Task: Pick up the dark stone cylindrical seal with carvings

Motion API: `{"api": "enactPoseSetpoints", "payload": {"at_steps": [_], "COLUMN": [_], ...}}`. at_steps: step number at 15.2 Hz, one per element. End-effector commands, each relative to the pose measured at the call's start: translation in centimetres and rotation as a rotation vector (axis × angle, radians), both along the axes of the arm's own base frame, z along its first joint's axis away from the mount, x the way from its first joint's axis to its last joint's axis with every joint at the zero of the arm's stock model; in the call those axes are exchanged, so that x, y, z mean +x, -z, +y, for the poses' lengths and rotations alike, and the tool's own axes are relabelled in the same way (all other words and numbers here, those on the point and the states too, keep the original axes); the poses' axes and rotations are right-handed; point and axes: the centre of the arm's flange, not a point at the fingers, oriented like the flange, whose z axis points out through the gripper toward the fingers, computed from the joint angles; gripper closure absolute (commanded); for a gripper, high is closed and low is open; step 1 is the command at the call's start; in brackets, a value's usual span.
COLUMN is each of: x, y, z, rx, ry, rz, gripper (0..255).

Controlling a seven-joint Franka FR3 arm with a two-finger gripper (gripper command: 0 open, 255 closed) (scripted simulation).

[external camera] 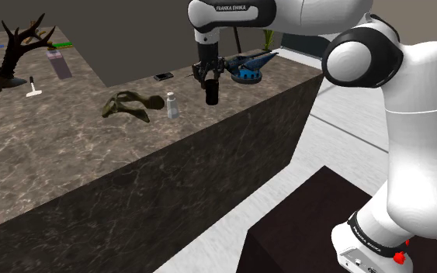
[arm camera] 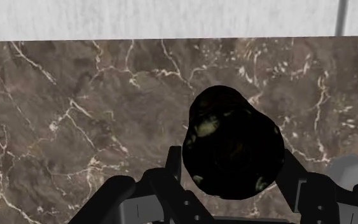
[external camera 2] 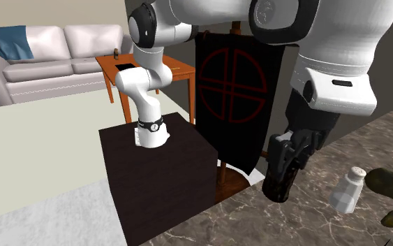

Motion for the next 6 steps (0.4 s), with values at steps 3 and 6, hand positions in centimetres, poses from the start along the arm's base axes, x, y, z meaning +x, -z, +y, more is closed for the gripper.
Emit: {"api": "enactPoseSetpoints", "payload": {"at_steps": [3,6], "x": [0.0,0.0], "y": [-2.1,-2.7], "z": [0.0,0.0], "rx": [0.000,0.000], "ry": [0.000,0.000], "rz": [0.000,0.000], "gripper": [255,255]}}
